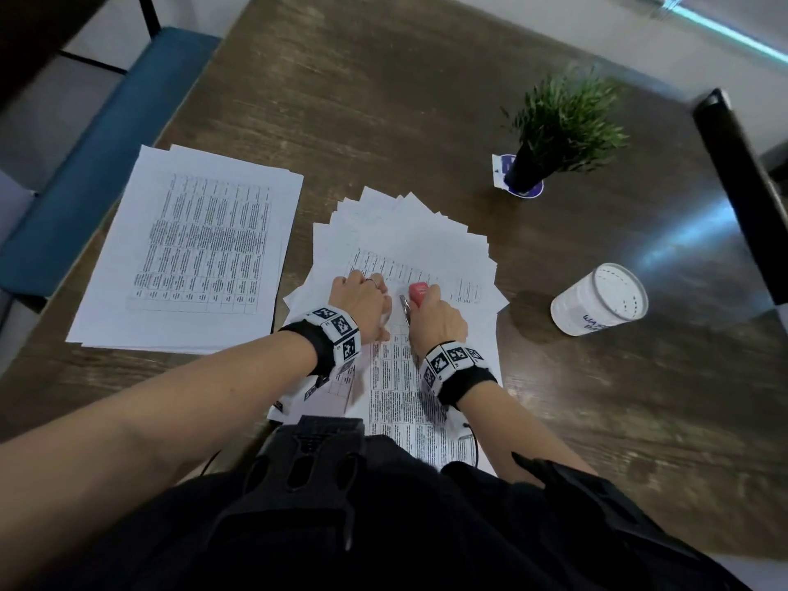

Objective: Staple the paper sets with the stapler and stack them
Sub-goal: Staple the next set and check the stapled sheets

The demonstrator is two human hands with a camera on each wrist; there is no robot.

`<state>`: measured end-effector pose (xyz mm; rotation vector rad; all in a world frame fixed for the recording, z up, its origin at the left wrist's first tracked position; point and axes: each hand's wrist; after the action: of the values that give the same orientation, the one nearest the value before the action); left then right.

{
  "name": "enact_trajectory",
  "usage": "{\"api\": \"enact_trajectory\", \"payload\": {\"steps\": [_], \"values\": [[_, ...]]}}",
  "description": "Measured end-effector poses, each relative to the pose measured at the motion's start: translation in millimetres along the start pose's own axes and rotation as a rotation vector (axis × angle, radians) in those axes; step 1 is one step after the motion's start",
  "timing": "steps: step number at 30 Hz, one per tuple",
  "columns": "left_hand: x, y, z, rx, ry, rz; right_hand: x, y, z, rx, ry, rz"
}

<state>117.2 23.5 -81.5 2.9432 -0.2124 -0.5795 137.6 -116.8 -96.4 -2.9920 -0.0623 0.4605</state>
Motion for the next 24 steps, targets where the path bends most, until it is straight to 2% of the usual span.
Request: {"api": "enact_trajectory", "payload": {"steps": [8,15,24], "values": [[-2.0,1.0,0.2,-0.042,0.003,-0.007,2.1,-13.5,-7.2,0.1,-0.027,0.093],[-4.1,-2.6,4.2,-0.126,0.037,-0.019,12.1,-17.5,-14.0,0.043,-0.031,0.047],[-9.7,-9.2,7.0,-0.179,0.033,0.03,18.8,-13.0,-11.3,0.222,-0.015,0.085]]}}
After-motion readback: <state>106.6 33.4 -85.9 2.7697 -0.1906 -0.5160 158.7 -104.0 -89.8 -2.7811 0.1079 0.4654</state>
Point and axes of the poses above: each hand's wrist, its own x-axis towards the middle knuckle, its own z-axis out of the palm, y = z × x, and after that the axes turned 3 degrees about -y, right-handed
